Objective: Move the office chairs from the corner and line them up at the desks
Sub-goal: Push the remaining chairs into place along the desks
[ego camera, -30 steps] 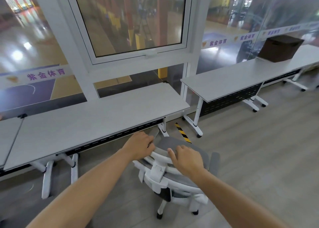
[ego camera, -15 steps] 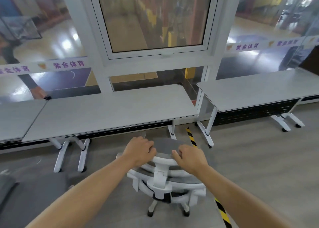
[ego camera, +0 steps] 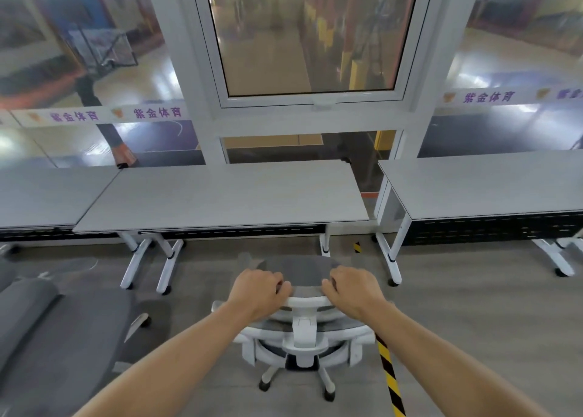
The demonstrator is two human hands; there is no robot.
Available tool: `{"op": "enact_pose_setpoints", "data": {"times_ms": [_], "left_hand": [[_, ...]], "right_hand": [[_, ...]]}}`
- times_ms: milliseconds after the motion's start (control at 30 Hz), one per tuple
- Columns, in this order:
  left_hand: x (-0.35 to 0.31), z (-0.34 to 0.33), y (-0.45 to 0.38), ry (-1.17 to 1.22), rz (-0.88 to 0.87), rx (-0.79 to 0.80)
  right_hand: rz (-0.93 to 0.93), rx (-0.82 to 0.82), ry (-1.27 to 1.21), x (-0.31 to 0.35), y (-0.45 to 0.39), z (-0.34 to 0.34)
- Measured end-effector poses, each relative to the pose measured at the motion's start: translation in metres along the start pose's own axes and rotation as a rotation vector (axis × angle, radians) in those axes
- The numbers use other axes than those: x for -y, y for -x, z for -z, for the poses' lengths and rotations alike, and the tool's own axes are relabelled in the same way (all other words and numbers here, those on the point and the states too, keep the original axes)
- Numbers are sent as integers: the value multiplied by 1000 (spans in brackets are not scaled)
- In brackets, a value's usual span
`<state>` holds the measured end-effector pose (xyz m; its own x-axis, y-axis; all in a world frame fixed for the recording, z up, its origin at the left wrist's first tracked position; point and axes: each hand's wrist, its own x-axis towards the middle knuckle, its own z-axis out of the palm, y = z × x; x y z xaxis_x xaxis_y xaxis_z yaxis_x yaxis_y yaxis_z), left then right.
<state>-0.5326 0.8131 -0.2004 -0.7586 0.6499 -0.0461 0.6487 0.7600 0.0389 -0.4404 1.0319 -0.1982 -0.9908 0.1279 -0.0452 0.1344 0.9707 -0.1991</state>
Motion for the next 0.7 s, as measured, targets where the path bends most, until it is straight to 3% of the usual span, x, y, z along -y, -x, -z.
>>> {"op": "enact_pose_setpoints", "data": {"times_ms": [700], "left_hand": [[-5, -3, 43, -16, 59, -34]], "right_hand": [[63, -24, 34, 9, 30, -14]]}}
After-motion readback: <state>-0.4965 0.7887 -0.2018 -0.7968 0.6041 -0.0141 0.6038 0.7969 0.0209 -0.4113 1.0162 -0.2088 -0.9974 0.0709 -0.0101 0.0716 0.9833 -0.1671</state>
